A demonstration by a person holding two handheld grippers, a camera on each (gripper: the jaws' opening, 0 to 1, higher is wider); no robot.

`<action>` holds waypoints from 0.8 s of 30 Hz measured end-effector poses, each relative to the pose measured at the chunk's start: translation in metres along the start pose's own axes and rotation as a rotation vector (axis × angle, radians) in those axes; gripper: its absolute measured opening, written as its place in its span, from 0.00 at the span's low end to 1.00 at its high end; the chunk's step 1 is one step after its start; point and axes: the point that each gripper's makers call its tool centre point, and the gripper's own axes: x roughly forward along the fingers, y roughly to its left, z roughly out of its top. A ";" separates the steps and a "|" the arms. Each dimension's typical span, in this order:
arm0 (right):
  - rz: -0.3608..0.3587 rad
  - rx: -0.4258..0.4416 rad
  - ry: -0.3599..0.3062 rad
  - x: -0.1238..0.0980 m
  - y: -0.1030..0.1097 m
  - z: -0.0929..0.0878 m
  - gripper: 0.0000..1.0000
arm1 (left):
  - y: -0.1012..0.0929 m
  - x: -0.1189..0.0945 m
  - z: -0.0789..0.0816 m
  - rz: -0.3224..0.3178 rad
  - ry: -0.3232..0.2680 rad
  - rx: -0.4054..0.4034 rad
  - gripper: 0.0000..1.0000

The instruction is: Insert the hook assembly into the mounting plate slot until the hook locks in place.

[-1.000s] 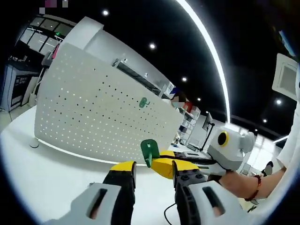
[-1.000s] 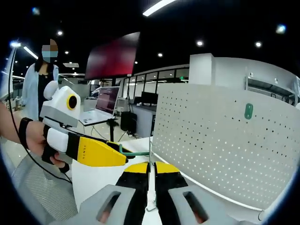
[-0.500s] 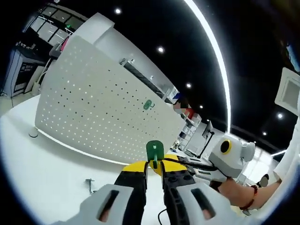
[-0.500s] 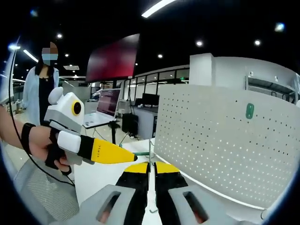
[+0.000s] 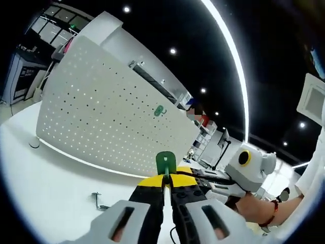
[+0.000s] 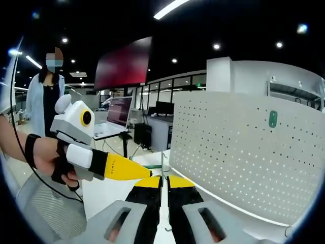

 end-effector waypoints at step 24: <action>0.012 -0.036 0.013 -0.003 0.001 -0.004 0.04 | -0.003 0.001 -0.003 -0.010 0.038 0.074 0.02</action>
